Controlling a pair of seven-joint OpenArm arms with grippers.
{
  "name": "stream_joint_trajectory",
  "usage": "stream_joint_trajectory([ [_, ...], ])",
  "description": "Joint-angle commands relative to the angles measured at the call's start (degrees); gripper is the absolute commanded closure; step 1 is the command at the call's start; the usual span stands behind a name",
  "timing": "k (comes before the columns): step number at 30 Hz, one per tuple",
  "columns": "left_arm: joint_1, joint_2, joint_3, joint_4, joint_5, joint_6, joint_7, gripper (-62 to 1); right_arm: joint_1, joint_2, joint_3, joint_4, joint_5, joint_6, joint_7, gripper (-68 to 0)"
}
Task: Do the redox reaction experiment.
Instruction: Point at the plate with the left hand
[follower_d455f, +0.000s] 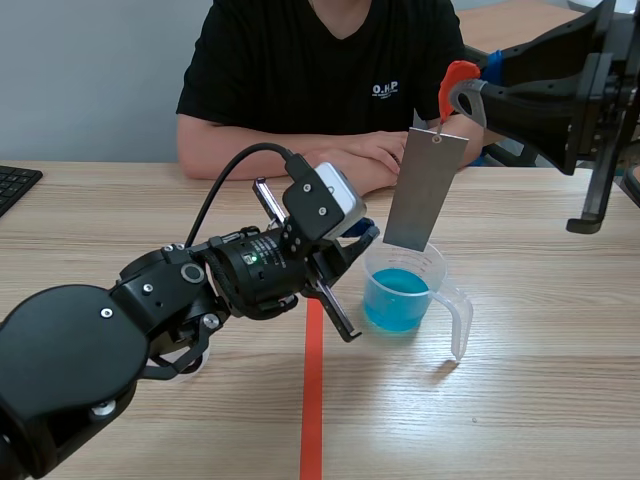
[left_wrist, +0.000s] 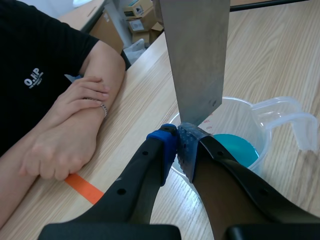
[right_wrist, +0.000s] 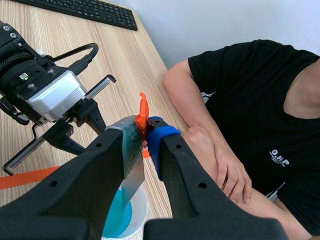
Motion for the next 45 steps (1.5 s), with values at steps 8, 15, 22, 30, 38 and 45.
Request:
stream_joint_trajectory([
  [8, -1.6, 0.31, -0.33, -1.07, -0.13, 0.33, -1.25, -4.0, 1.29, 0.44, 0.5, 0.26, 0.85, -0.44, 1.29, -1.7],
  [15, -1.9, 0.31, -0.33, -1.75, -0.13, 0.48, -2.14, -4.0, 1.29, 0.44, 0.5, 0.26, 0.85, -0.44, 1.27, -1.7],
  [22, -1.9, 0.31, -0.33, -1.75, -0.13, 0.48, -2.36, -4.0, 1.29, 0.44, 0.5, 0.26, 0.85, -0.44, 1.44, -1.7],
  [30, -1.9, 0.31, -0.33, -1.75, -0.15, 0.48, -2.38, -4.0, 1.29, 0.44, 0.5, 0.26, 0.85, -0.44, 1.92, -1.7],
  [38, -0.5, -2.19, -0.33, 0.68, -1.18, 0.28, -4.37, -4.0, 1.29, 0.44, 0.5, 0.26, 0.85, -0.44, 1.92, -1.7],
  [45, 7.82, -12.2, -0.94, 11.96, -5.2, 0.81, -4.66, -4.0, 1.29, 0.44, 0.5, 0.26, 0.85, -0.44, 1.92, -1.7],
])
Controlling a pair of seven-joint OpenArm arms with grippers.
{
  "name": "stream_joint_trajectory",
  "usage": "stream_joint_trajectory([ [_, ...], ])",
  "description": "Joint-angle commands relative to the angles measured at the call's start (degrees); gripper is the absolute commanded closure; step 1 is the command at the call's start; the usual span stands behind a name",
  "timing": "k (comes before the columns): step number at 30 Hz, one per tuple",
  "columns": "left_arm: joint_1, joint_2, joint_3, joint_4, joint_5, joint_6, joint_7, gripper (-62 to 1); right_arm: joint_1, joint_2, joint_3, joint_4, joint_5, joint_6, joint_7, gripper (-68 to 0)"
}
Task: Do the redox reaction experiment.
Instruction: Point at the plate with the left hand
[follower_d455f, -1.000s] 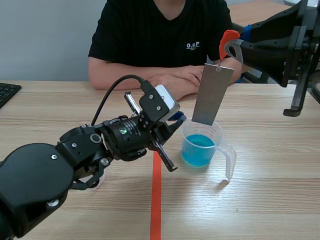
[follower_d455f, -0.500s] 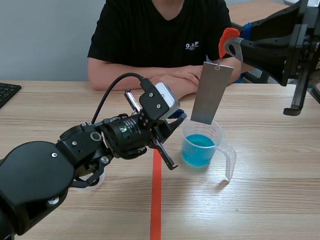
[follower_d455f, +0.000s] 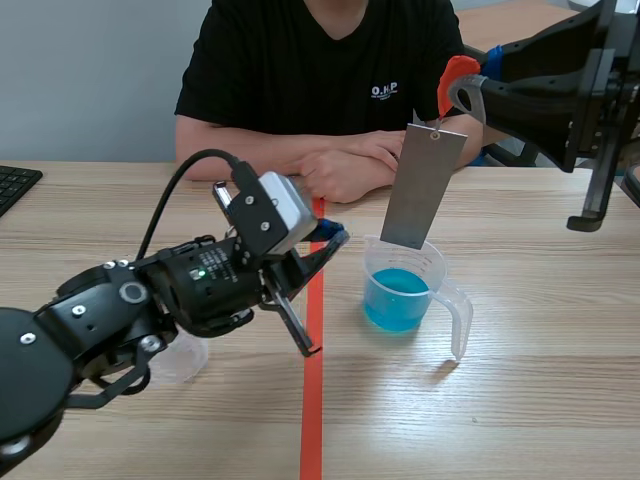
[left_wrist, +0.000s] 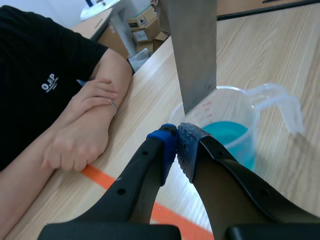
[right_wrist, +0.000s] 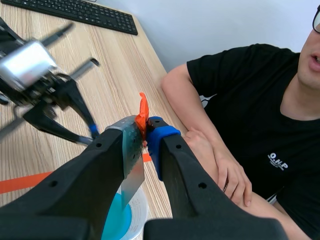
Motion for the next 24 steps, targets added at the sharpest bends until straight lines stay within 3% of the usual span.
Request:
stream_joint_trajectory([
  [1, 2.95, -3.21, -1.49, 4.02, -2.19, 0.72, -0.7, -4.0, 1.29, 0.44, 0.5, 0.26, 0.85, -0.44, 0.9, -1.7],
  [6, 13.75, -11.96, -7.63, 13.94, -6.69, 0.72, -0.55, -4.0, 1.29, 0.44, 0.5, 0.26, 0.85, -0.44, 0.87, -1.7],
  [12, 31.87, -18.6, -21.22, 23.23, -12.68, 1.51, -0.72, -4.0, 1.29, 0.44, 0.5, 0.26, 0.83, -0.44, 0.85, -1.7],
  [16, 44.48, -18.82, -30.67, 25.59, -15.47, 3.5, -2.84, -4.1, 1.27, 0.44, 0.5, 0.26, 0.83, -0.44, 0.81, -1.7],
  [24, 62.84, -14.51, -41.77, 25.59, -16.5, 4.83, -5.53, -4.1, 1.27, 0.2, 0.5, 0.26, -0.37, -0.46, 0.2, -1.7],
])
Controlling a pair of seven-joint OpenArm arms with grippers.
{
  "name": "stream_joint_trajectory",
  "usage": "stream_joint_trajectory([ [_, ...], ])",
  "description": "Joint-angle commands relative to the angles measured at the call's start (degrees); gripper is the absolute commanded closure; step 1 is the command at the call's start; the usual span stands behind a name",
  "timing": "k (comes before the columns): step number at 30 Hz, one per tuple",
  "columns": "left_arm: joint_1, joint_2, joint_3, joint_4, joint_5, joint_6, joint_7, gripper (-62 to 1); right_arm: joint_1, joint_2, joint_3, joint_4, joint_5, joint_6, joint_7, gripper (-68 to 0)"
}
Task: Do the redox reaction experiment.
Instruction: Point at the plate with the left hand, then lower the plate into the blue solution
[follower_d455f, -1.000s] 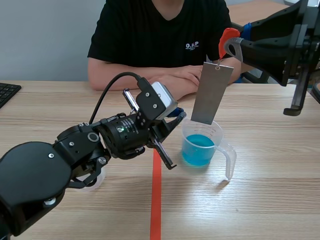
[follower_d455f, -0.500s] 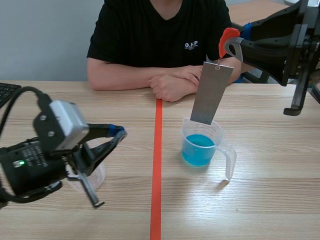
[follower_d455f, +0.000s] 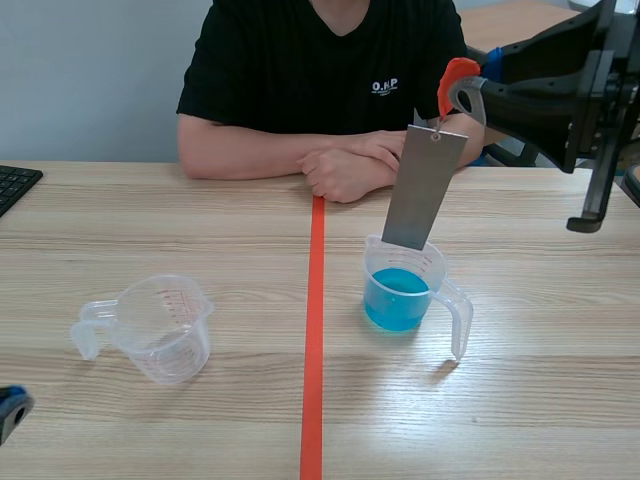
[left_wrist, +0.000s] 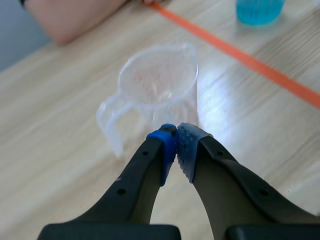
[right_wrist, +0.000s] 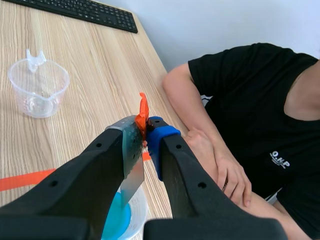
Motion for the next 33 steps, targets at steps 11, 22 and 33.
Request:
stream_joint_trajectory([
  [11, 10.1, 13.38, -4.61, -0.07, -0.33, 0.33, 3.23, -4.1, 1.25, -3.89, 0.5, -3.17, -3.17, -0.39, 0.57, -1.7],
  [22, 10.36, 19.96, -4.59, -0.76, -0.39, 0.55, 10.62, -4.1, 1.42, -7.96, 0.37, -7.3, -4.92, 2.01, 1.88, -1.7],
  [33, 10.34, 20.28, -4.59, -0.76, -0.33, 0.5, 10.84, -4.1, 5.25, -12.85, -3.63, -14.75, -7.52, 3.85, 3.26, -1.7],
])
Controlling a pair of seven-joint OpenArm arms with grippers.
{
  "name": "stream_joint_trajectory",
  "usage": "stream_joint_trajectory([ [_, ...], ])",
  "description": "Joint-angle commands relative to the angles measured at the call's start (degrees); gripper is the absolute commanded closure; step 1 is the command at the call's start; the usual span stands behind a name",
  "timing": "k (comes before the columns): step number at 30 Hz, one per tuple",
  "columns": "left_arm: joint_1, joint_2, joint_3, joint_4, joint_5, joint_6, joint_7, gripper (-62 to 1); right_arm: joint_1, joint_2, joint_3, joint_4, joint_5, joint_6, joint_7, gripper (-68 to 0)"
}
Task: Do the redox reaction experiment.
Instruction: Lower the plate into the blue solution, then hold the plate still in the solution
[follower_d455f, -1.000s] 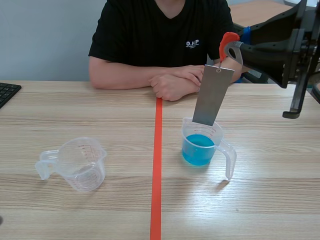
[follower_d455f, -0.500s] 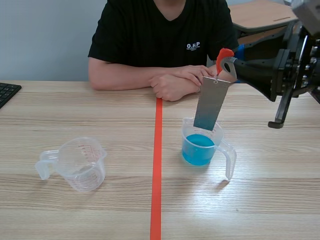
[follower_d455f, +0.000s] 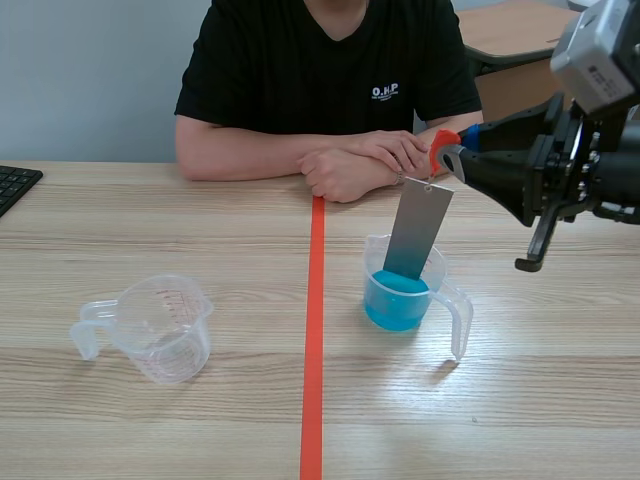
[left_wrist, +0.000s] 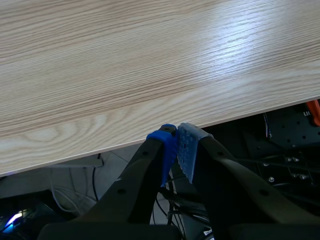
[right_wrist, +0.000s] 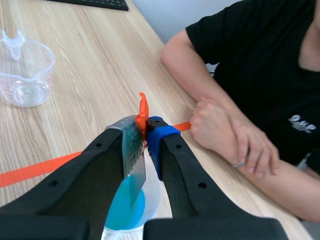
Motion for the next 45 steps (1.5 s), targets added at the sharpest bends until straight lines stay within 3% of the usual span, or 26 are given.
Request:
stream_joint_trajectory([
  [1, 0.2, -0.22, 0.07, 0.5, -0.31, -0.13, -0.98, -4.1, 2.12, -0.87, -0.66, -0.7, -0.26, 0.02, 0.76, -1.7],
  [13, 0.2, -0.2, 0.07, 0.48, -0.33, -0.22, -0.98, -4.1, 5.66, -6.14, -3.65, -9.75, -3.63, 1.7, 0.83, -1.7],
  [45, 0.2, -0.2, 0.07, 0.46, -0.35, -0.31, 0.04, -4.0, 5.66, -6.1, -3.65, -9.75, -5.11, 1.73, 0.83, -1.7],
])
